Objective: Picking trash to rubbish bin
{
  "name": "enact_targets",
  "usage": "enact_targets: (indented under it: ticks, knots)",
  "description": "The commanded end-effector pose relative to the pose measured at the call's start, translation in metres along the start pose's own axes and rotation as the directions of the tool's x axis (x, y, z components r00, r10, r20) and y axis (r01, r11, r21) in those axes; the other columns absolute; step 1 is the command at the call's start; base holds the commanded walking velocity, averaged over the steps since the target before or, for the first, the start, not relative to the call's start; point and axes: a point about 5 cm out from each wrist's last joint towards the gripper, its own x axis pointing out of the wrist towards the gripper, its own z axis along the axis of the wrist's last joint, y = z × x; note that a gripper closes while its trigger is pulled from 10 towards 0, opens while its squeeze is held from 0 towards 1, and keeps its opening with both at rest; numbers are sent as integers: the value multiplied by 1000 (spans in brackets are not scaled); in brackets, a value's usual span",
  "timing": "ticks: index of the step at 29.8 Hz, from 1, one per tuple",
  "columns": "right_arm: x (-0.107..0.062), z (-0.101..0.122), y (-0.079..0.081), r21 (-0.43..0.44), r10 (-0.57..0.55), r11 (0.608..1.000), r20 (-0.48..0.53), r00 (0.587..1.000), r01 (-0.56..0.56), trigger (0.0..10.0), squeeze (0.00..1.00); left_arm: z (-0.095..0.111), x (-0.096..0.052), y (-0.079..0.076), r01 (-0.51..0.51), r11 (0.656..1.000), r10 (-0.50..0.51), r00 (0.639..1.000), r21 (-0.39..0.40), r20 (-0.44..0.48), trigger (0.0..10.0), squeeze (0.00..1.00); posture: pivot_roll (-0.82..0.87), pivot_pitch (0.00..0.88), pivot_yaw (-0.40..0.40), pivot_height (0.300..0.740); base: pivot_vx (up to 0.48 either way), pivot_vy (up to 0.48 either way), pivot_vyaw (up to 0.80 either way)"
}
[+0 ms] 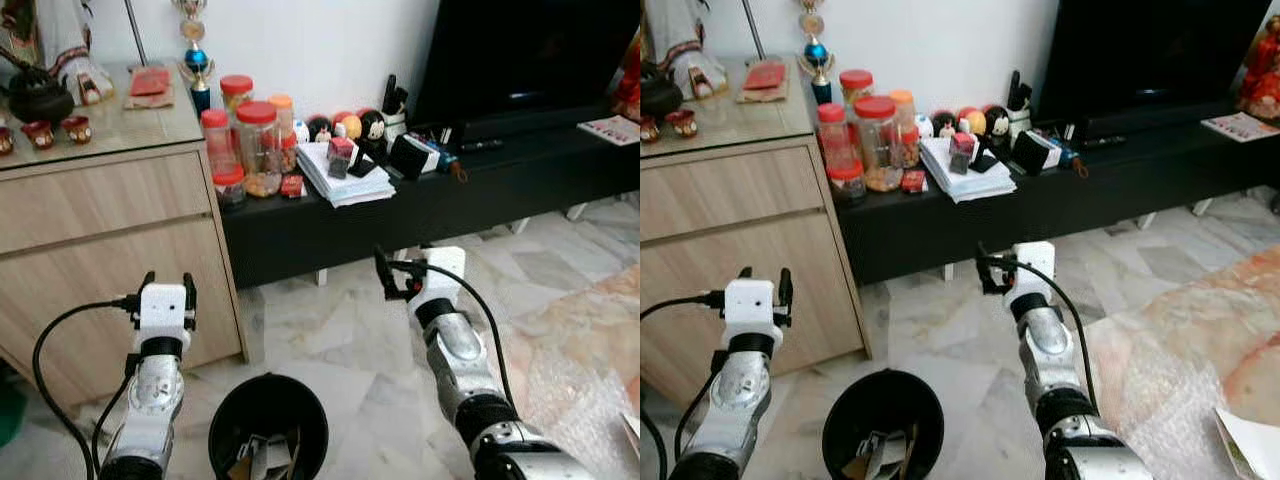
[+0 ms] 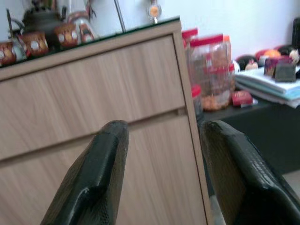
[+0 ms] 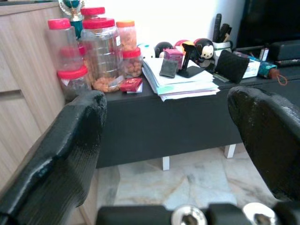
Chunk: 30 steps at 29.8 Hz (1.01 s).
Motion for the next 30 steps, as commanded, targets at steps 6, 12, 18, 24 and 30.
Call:
enact_targets:
  ticks: [6, 12, 18, 24, 30]
  knots:
    - [5, 5, 13, 23, 13, 1000, 30, 999, -14, 10000, 0, 5, 4, -9, 19, 1000, -19, 1000, -11, 2, 10000, 0, 18, 0, -17, 740, 0, 0, 0]
    - [5, 3, 18, 34, 23, 999, 29, 999, -24, 10000, 0, 8, 5, -13, 30, 999, -30, 999, -23, 12, 10000, 0, 17, 0, -11, 740, 0, 0, 0]
    - [6, 5, 19, 33, 25, 999, 36, 999, -26, 10000, 0, 11, 8, -15, 32, 999, -31, 999, -33, 18, 10000, 0, 11, 0, -9, 740, 0, 0, 0]
    - [7, 6, 18, 32, 20, 999, 38, 999, -21, 10000, 0, 15, 11, -18, 37, 998, -35, 999, -41, 32, 10000, 0, 12, 0, -8, 740, 0, 0, 0]
    - [7, 6, 19, 30, 24, 999, 36, 999, -25, 10000, 0, 17, 12, -18, 33, 999, -32, 999, -43, 38, 10000, 0, 12, 0, -12, 740, 0, 0, 0]
